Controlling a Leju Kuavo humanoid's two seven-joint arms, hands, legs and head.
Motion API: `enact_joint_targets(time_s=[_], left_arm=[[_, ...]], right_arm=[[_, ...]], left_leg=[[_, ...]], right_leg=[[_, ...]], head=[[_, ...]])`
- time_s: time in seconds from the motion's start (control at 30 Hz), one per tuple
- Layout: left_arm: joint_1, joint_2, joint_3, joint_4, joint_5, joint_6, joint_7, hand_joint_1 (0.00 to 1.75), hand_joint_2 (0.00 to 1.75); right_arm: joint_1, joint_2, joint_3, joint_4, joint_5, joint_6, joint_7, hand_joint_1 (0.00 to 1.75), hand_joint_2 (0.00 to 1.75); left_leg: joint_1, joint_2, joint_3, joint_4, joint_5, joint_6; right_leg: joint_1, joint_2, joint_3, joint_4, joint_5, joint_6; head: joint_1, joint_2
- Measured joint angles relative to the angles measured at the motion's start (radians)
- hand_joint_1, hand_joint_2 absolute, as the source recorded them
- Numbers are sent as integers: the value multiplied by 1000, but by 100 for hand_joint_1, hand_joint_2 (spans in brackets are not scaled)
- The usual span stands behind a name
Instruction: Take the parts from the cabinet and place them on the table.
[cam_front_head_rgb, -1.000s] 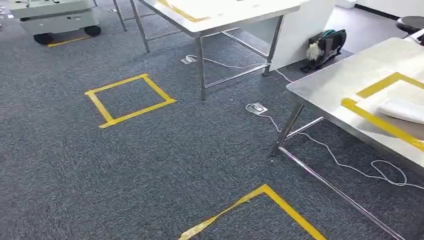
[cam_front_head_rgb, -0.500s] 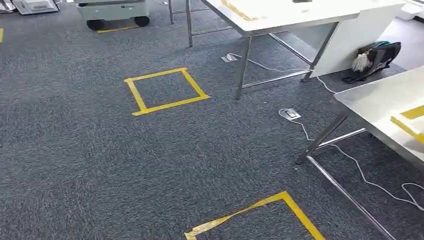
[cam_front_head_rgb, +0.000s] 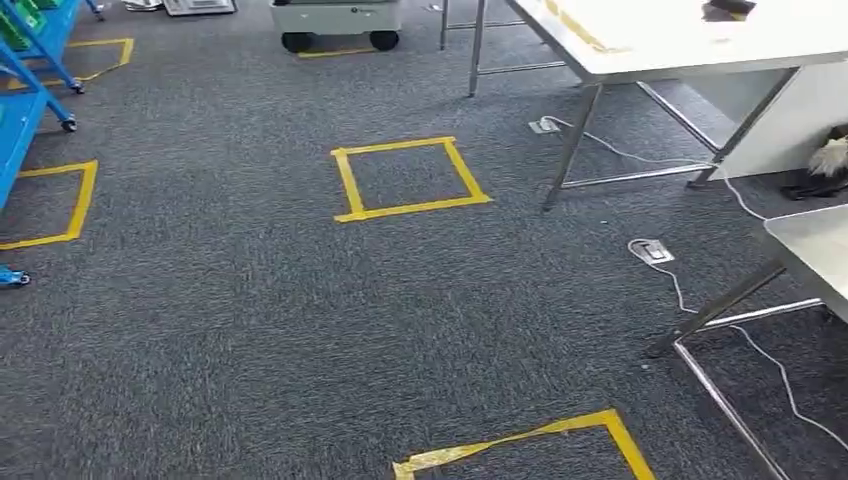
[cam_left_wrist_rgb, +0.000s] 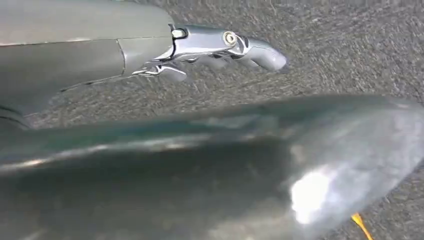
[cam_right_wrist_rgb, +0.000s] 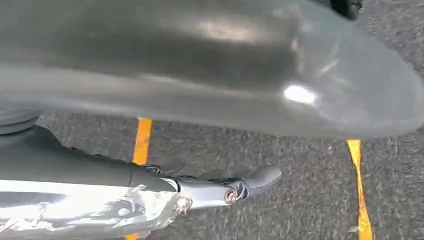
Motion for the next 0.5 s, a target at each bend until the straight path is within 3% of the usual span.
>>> enact_joint_targets(time_s=[0.03,0.07,0.1,0.17,0.2,0.23,0.3,0.33,0.37,0.4,0.43,0.5], left_arm=[[2,0,0,-2,-4,3,0,0,0],[2,0,0,-3,-4,6,-1,0,0],[0,0,-1,-5,-4,8,-1,0,0],[-3,1,-1,-6,-4,10,-1,0,0],[-2,1,-1,-6,-4,10,-1,0,0],[-1,1,-1,-6,-3,10,-1,0,0],[0,1,-1,-7,0,12,-1,0,0],[1,2,-1,-10,3,12,0,0,0],[1,1,-4,-12,4,11,0,0,0],[-2,2,-8,-16,4,10,0,0,0],[-1,1,-11,-19,4,10,0,0,0],[4,0,-13,-21,3,10,0,0,0]], right_arm=[[-3,0,0,0,2,1,0,0,0],[0,0,0,0,4,2,1,0,0],[2,0,-1,0,7,3,2,0,0],[5,0,0,0,8,4,3,0,0],[5,0,0,0,8,5,3,0,0],[3,0,0,0,9,6,4,0,0],[0,0,0,0,11,7,5,0,0],[0,0,0,0,13,8,6,0,0],[1,-1,0,0,13,8,6,0,0],[3,-2,0,0,14,8,6,0,0],[5,-3,1,0,14,8,6,0,0],[-1,-2,0,0,17,9,6,0,0]], left_leg=[[0,28,-3,14,-9,0],[-4,77,-21,45,-41,-5],[-4,105,-54,112,-86,-11],[1,125,-125,262,-154,-20],[3,129,-146,306,-161,-24],[7,132,-141,299,-143,-29],[13,142,-71,169,-65,-38],[16,169,-23,85,-34,-44],[19,229,14,30,-26,-48],[21,225,17,10,-24,-35],[18,210,11,15,-24,-21],[14,187,6,14,-22,-7]], right_leg=[[-8,-17,5,-14,10,-4],[-7,-27,5,-18,13,-9],[-7,-42,3,-18,14,-11],[-7,-72,1,-17,13,-12],[-8,-87,-2,-17,13,-11],[-11,-101,-7,-17,11,-9],[-17,-127,-2,-17,4,1],[-20,-137,3,-13,0,7],[-16,-144,18,-10,-5,15],[-10,-155,3,10,-18,25],[-11,-165,10,4,-17,30],[-15,-188,32,-4,-16,36]], head=[[0,0],[-3,0],[-8,0],[-6,0],[-6,0],[-6,0],[-7,0],[-7,0],[-10,0],[-14,0],[-2,0],[-2,0]])
